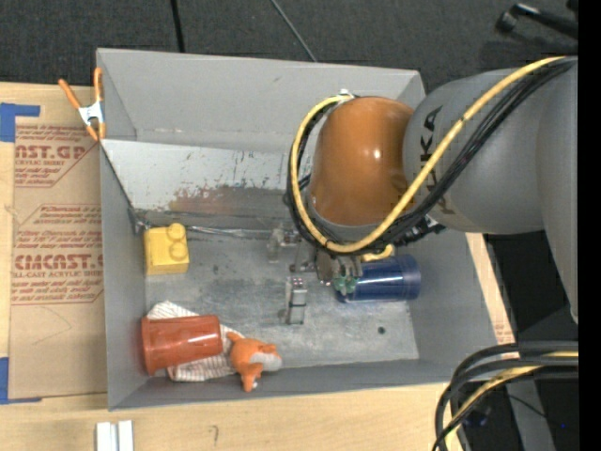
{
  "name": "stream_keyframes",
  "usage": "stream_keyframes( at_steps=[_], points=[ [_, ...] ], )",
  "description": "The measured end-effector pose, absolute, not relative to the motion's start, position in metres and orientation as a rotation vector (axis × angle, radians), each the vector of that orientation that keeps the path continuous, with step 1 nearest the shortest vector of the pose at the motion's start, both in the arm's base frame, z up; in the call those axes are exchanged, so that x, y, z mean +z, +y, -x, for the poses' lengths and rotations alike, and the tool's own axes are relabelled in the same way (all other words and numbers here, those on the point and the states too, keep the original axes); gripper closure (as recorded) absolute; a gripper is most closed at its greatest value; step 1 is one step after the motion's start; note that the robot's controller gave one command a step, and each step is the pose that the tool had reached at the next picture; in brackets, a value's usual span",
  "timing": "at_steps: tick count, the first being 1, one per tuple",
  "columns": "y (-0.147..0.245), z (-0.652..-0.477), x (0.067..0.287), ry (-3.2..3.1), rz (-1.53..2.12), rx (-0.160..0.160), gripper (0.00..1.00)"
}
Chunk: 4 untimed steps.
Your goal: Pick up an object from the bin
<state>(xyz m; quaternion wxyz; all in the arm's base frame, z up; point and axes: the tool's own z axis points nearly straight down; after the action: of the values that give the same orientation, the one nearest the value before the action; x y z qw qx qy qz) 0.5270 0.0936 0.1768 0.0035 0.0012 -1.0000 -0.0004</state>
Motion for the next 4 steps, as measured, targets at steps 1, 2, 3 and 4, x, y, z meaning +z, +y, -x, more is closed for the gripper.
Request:
stream_keyframes(
  at_steps=[1,2,3,4],
  points=[
    [0.093,-0.528,0.181,-3.142,-0.002,-0.002,0.0],
    [0.118,-0.514,0.146,-3.15,-0.075,-0.001,0.0],
    [0.152,-0.496,0.104,-3.139,-0.169,-0.001,0.0],
    [0.181,-0.482,0.08,-3.114,-0.445,-0.004,1.0]
  ],
)
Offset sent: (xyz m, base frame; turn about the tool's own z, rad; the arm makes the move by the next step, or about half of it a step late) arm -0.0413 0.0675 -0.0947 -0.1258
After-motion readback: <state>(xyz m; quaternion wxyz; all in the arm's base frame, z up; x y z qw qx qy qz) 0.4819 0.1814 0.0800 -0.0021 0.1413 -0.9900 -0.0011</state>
